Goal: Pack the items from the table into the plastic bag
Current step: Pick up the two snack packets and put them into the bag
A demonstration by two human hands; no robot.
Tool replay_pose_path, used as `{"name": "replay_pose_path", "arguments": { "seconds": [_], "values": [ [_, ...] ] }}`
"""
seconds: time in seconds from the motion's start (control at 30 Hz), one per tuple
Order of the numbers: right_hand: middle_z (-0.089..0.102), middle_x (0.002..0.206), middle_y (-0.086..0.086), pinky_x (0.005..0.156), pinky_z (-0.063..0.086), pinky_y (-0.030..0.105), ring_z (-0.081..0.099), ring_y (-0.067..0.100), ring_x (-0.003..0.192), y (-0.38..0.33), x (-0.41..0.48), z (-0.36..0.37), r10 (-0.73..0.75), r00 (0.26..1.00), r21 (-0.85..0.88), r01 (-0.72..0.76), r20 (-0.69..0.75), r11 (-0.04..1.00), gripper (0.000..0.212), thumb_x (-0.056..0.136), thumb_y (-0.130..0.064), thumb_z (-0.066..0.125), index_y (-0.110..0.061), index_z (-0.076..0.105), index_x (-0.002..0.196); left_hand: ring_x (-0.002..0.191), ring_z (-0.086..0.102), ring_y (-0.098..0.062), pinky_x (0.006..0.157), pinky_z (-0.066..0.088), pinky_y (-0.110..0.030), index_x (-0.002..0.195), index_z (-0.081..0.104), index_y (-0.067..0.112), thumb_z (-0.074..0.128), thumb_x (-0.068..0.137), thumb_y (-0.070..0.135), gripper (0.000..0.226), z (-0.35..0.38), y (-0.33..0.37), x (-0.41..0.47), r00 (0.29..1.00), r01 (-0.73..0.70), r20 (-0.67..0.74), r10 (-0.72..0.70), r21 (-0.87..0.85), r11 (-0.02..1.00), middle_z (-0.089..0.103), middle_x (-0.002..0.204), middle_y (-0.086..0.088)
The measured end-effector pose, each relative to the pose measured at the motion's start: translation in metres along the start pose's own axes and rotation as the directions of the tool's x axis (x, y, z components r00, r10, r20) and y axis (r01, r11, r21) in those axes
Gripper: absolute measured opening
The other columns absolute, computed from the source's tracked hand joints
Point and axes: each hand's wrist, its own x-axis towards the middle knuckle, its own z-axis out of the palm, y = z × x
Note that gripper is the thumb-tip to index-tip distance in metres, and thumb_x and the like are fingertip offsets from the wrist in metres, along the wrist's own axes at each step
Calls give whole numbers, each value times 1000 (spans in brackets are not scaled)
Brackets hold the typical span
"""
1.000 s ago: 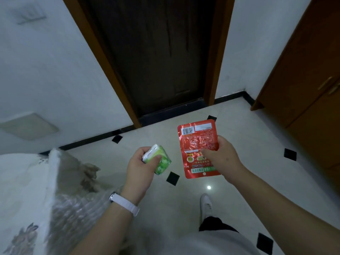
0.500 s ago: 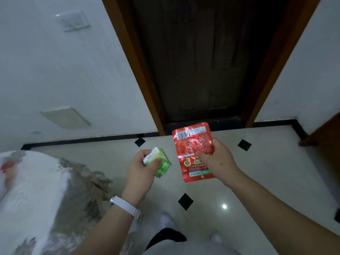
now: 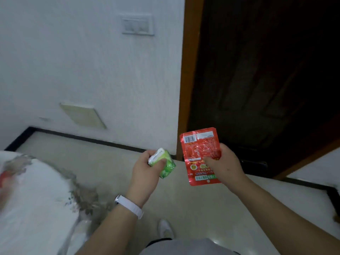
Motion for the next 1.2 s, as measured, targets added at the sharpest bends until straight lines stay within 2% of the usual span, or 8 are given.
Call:
{"name": "replay_pose_path", "arguments": {
  "seconds": [0.17,0.27,0.4,0.53,0.7,0.83,1.07,1.2],
  "values": [
    [65,96,-16,66,50,22,66,4,84,-65,58,62,-102,991,54,98,85,994,30,89,-21,70,-41,51,100,62,57,-6,55,46,-19,90,65,19,70,84,8,13,-62,19,70,987,-28,-161,25,-18,999,65,76,2],
    [66,99,-16,65,52,21,67,4,85,-88,87,97,-110,978,41,104,178,994,29,89,-25,70,-37,54,109,60,55,-7,53,45,-18,87,64,17,69,85,4,14,-90,21,97,975,-29,-223,18,-46,999,63,73,0],
    [66,98,-15,68,55,25,67,4,84,-115,133,138,-145,953,2,150,266,989,27,89,-26,70,-32,56,112,62,58,-6,54,46,-16,89,65,21,69,86,8,14,-119,13,128,943,28,-330,-46,-57,998,66,75,3],
    [68,95,-15,66,54,23,68,3,80,-140,186,179,-173,928,14,178,331,984,22,88,-26,71,-37,55,100,67,60,-11,57,47,-23,94,65,19,69,87,10,12,-141,6,167,917,97,-383,-116,-68,993,67,79,0],
    [69,95,-14,68,56,26,69,4,79,-178,264,232,-187,875,32,194,446,981,23,88,-25,71,-39,54,94,63,57,-9,53,45,-17,88,65,21,71,83,8,15,-165,14,238,833,105,-542,-109,-39,994,64,72,5],
    [66,91,-17,58,47,16,66,0,74,-225,322,266,-244,807,65,249,538,966,23,89,-24,69,-37,53,100,62,61,-5,55,51,-21,87,65,25,71,84,10,16,-179,31,290,794,149,-591,-143,-39,988,66,75,5],
    [64,86,-18,54,43,12,64,-2,69,-281,383,344,-289,674,62,340,680,938,23,89,-21,69,-36,53,97,67,63,-14,59,53,-37,90,67,21,74,82,14,13,-221,41,339,649,161,-738,-187,-107,981,67,75,-1],
    [66,87,-17,52,45,11,66,-2,67,-306,372,406,-276,514,54,405,812,913,22,89,-22,69,-36,55,99,66,63,-6,56,52,-20,91,67,18,72,83,7,14,-265,34,325,477,155,-854,-208,-151,976,68,78,0]
  ]
}}
